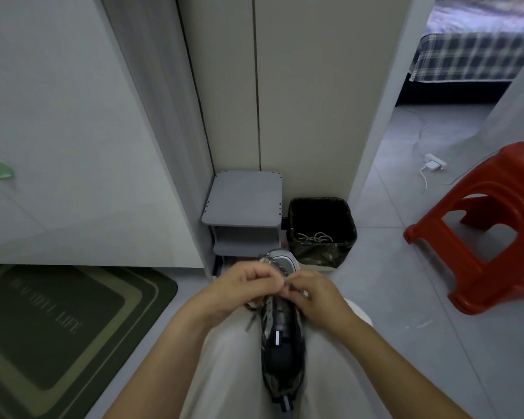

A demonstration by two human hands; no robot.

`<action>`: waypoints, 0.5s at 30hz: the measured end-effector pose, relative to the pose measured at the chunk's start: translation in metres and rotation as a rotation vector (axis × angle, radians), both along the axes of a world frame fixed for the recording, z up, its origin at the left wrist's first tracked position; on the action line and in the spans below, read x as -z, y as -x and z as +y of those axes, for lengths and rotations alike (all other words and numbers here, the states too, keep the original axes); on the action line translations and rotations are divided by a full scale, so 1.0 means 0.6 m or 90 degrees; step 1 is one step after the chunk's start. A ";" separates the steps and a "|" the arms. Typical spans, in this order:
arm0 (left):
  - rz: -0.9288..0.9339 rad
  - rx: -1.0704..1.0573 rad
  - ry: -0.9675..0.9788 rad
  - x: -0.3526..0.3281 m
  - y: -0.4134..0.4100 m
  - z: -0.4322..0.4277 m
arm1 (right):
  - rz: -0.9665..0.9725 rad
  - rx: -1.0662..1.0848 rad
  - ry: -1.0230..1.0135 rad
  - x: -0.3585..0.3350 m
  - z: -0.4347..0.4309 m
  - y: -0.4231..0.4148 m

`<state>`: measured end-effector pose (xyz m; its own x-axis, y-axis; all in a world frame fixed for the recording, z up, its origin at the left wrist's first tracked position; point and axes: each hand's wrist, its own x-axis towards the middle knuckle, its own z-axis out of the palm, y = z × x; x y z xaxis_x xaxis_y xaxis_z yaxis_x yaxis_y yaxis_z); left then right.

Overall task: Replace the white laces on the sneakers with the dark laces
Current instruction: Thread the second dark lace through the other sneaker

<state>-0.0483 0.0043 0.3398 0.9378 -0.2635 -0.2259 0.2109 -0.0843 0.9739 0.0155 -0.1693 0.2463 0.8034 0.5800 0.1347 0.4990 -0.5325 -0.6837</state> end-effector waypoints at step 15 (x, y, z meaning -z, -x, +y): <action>-0.286 0.049 -0.858 0.095 -0.105 -0.018 | -0.153 -0.154 0.008 -0.025 -0.035 0.022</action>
<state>0.0149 -0.0065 0.2826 0.9892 -0.1426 -0.0331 -0.1376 -0.9829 0.1228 0.0021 -0.1905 0.2610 0.5886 0.7524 0.2957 0.7581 -0.3867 -0.5251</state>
